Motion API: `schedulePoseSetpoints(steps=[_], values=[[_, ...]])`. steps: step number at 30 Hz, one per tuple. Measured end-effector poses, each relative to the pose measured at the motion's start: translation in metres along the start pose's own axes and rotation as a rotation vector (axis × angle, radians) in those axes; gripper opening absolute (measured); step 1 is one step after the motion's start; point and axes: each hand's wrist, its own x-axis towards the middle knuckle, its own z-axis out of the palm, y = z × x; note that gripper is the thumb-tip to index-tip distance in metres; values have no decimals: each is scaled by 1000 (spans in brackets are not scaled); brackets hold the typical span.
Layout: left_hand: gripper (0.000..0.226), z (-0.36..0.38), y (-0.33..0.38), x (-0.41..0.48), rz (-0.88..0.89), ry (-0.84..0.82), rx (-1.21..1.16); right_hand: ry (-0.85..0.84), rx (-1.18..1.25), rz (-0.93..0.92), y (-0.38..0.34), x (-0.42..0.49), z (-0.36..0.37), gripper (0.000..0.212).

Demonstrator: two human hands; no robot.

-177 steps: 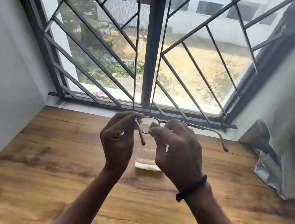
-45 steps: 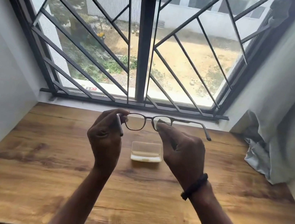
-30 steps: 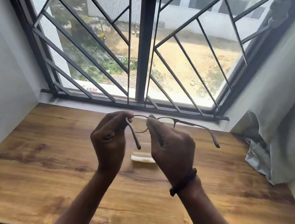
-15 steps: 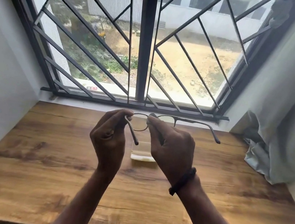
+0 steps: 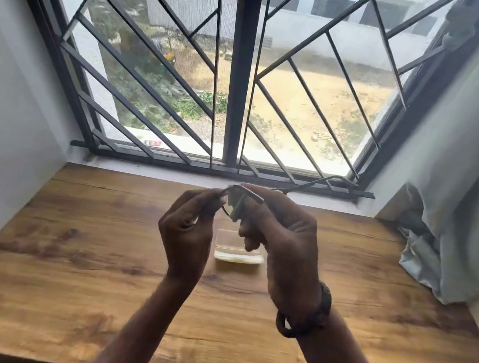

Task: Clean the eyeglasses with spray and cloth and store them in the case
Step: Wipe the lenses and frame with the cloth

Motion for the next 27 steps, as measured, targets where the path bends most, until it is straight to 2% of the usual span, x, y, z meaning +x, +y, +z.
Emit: schedulePoseSetpoints(steps=[4, 7, 9, 13, 15, 22, 27], values=[[19, 4, 1, -6, -63, 7, -4, -33, 17, 111, 9, 4, 10, 22], [26, 6, 5, -7, -102, 3, -32, -46, -46, 114, 17, 7, 13, 25], [31, 5, 6, -6, -128, 14, -70, -44, -233, 17, 23, 8, 11, 28], [16, 2, 9, -8, -77, 18, -18, 21, -859, -250, 34, 12, 3, 33], [14, 1, 11, -8, -44, 14, 25, 70, -994, -318, 33, 14, 3, 31], [10, 2, 15, -6, 49, -53, 259, 139, -811, -357, 39, 21, 1, 20], [14, 5, 17, -2, 115, -111, 319, 175, -391, -155, 37, 25, -5, 9]])
